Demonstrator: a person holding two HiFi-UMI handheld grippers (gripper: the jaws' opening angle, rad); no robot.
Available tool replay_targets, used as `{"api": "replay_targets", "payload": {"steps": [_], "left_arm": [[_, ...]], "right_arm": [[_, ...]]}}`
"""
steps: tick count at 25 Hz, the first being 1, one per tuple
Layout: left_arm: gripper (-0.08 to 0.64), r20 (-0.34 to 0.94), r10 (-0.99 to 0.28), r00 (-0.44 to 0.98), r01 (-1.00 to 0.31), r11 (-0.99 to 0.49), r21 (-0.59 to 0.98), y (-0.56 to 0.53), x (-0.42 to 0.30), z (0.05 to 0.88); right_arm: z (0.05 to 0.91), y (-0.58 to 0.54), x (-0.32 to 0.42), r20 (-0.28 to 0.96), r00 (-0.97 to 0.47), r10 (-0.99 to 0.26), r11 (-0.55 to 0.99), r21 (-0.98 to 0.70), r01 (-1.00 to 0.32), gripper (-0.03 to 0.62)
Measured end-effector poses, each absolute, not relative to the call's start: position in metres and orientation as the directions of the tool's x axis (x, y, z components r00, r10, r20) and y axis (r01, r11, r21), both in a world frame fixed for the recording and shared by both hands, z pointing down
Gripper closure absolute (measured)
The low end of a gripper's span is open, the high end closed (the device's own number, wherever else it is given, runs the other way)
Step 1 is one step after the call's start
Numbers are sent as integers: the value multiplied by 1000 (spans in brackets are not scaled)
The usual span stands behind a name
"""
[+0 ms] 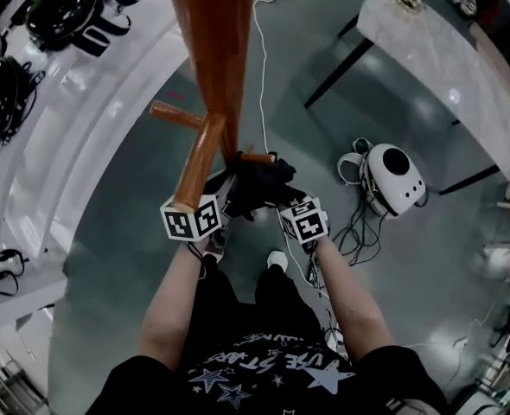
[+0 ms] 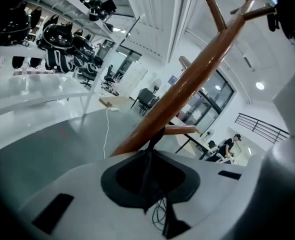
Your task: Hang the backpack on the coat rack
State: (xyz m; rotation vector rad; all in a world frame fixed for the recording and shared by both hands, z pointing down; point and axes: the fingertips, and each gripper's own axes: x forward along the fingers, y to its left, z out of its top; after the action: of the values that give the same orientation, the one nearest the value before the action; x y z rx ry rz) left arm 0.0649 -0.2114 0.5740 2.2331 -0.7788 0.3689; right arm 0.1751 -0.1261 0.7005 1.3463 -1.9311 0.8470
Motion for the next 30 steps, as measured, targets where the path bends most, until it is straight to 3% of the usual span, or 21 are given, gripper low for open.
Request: {"api": "replay_targets", "payload": {"steps": [2, 6, 11, 14, 16, 17, 24, 30], "left_arm": [[509, 483, -344, 805, -586, -586, 559, -203, 62, 576], [509, 498, -187, 847, -480, -670, 566, -187, 36, 582], [509, 523, -34, 852, -357, -768, 532, -165, 13, 574], [509, 522, 25, 853, -282, -819, 500, -149, 6, 562], [509, 511, 66, 857, -223, -846, 484, -135, 4, 554], [509, 503, 86, 860, -193, -858, 475, -126, 3, 549], [509, 459, 157, 875, -57, -906, 419, -65, -20, 517], [509, 406, 174, 897, -5, -915, 403, -5, -91, 488]], "right_arm": [[695, -122, 174, 783, -236, -575, 183, -159, -970, 394], [672, -106, 170, 737, -54, -674, -56, -124, -991, 387], [631, -59, 151, 658, 128, -742, -337, -201, -920, 430], [612, -21, 136, 642, 227, -733, -449, -206, -869, 489], [600, 3, 125, 643, 279, -713, -492, -176, -853, 565], [594, 13, 119, 643, 297, -706, -498, -153, -853, 571], [550, 71, 70, 566, 333, -754, -507, -180, -843, 580], [519, 131, -12, 531, 349, -772, -518, -207, -830, 580]]}}
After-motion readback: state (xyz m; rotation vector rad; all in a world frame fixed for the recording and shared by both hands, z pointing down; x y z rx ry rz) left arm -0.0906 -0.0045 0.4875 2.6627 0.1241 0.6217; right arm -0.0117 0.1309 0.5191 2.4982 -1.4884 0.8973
